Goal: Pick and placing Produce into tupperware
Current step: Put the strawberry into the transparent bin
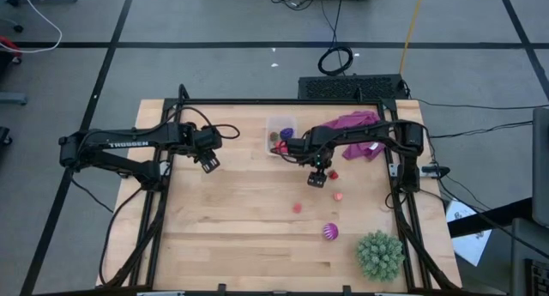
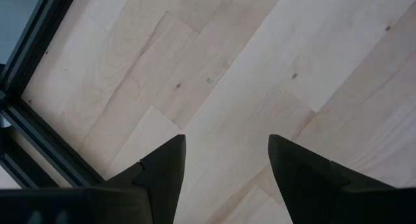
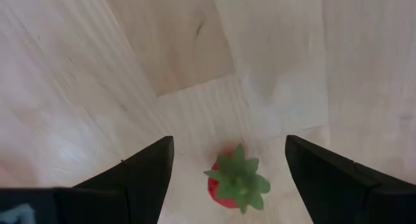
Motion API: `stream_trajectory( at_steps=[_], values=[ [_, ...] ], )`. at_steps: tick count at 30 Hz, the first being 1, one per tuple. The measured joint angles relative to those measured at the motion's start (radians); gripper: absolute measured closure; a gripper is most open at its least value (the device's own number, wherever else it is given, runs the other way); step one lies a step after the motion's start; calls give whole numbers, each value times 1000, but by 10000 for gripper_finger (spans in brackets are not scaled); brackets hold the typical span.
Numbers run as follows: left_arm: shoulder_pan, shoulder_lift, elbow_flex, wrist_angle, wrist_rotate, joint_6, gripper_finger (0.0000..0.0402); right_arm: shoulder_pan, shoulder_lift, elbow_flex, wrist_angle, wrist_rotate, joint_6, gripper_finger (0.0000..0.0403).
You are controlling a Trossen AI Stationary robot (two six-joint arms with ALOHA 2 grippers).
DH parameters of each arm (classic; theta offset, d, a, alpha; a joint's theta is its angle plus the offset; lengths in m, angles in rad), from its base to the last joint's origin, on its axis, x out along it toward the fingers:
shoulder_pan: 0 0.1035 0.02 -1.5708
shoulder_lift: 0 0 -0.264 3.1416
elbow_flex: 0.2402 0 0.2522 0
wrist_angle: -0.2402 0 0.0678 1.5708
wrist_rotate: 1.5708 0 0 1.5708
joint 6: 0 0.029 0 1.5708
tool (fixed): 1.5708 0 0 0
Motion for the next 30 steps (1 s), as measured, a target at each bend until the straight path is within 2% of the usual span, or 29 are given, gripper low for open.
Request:
stream_trajectory(
  at_steps=[5, 10, 20, 26, 30],
  values=[
    [0, 0, 0, 0, 7, -1, 176, -14, 0, 0, -13, 6, 0, 117],
    [0, 0, 0, 0, 24, -3, 176, -32, -7, 0, -73, 88, 4, 117],
    [0, 0, 0, 0, 26, -3, 176, -46, -159, -11, -109, 105, 55, 117],
    [0, 0, 0, 0, 26, -3, 176, 7, -311, -156, -38, 99, 125, 117],
    [0, 0, 0, 10, 26, -2, 176, 53, -396, -289, 96, 98, 156, 117]
  ],
)
